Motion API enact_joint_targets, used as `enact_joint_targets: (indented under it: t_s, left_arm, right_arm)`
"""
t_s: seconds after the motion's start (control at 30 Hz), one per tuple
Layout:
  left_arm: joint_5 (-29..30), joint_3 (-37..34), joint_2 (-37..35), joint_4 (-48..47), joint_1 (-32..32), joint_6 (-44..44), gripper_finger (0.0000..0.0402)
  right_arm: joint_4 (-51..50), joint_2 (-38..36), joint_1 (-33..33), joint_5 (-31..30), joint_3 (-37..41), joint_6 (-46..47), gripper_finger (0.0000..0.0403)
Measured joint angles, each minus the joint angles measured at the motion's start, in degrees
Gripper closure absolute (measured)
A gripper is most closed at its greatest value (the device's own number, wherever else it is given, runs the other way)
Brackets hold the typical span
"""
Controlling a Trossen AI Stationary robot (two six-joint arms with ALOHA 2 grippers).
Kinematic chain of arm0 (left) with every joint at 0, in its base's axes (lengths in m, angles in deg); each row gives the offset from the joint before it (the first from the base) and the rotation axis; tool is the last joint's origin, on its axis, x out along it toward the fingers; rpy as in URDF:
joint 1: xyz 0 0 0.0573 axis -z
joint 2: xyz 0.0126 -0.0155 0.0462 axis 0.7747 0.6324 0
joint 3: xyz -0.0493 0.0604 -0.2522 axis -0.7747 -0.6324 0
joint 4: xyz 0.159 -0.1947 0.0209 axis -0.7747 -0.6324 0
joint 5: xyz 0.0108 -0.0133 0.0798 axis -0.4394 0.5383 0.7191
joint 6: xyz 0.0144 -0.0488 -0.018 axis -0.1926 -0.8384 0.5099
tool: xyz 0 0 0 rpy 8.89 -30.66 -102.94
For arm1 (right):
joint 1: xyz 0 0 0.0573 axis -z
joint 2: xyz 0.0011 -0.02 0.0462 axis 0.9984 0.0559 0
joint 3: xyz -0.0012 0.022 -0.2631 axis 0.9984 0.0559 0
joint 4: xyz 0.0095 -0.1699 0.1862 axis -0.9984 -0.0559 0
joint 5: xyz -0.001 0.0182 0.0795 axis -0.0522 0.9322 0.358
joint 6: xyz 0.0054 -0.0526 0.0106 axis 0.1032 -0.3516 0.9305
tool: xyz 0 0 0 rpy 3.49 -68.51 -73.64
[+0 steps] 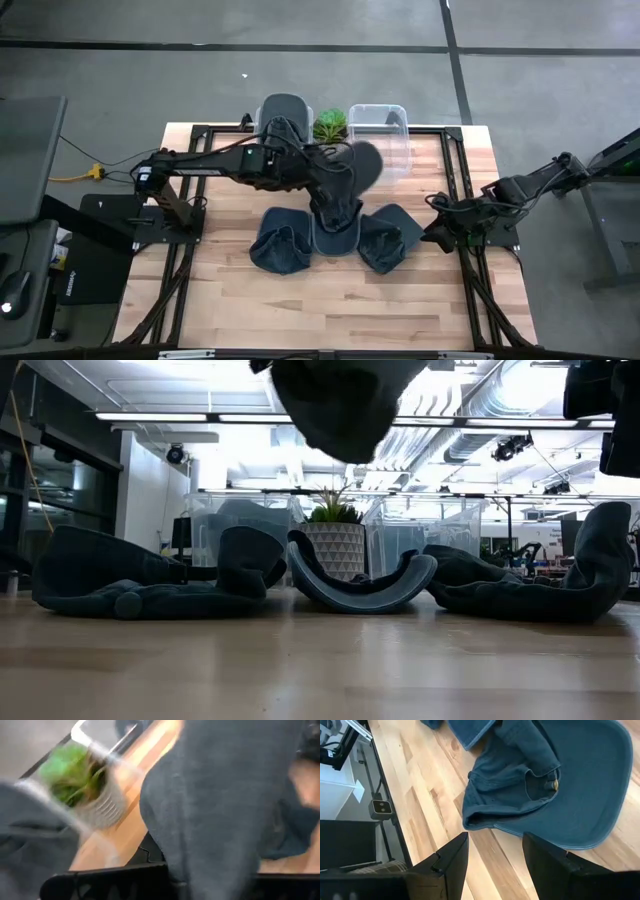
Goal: Pick & Place hat
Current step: Put the gray cap into the left transparent bin
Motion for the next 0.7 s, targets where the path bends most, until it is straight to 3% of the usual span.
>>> enact_joint_targets:
  t_s: [0.27,0.63,0.7]
  left_arm:
    - [6.98,0.22,-2.94,-1.64,-2.06,-3.43,0.0401]
    - [9.43,-0.27,-9.11,-3.4,-8.91,-2.54,0.0401]
    - [8.93,-3.07,-11.87,-3.74,-10.13,-2.53,0.0401]
  right_arm:
    - [-1.71,-0.41,0.0,-0.2,0.0,-3.04,0.0222]
    - [-2.2,-0.67,0.0,-4.66,0.0,-4.08,0.0222]
    - [-2.02,-0.69,0.0,-6.21,0.0,-4.1,0.0222]
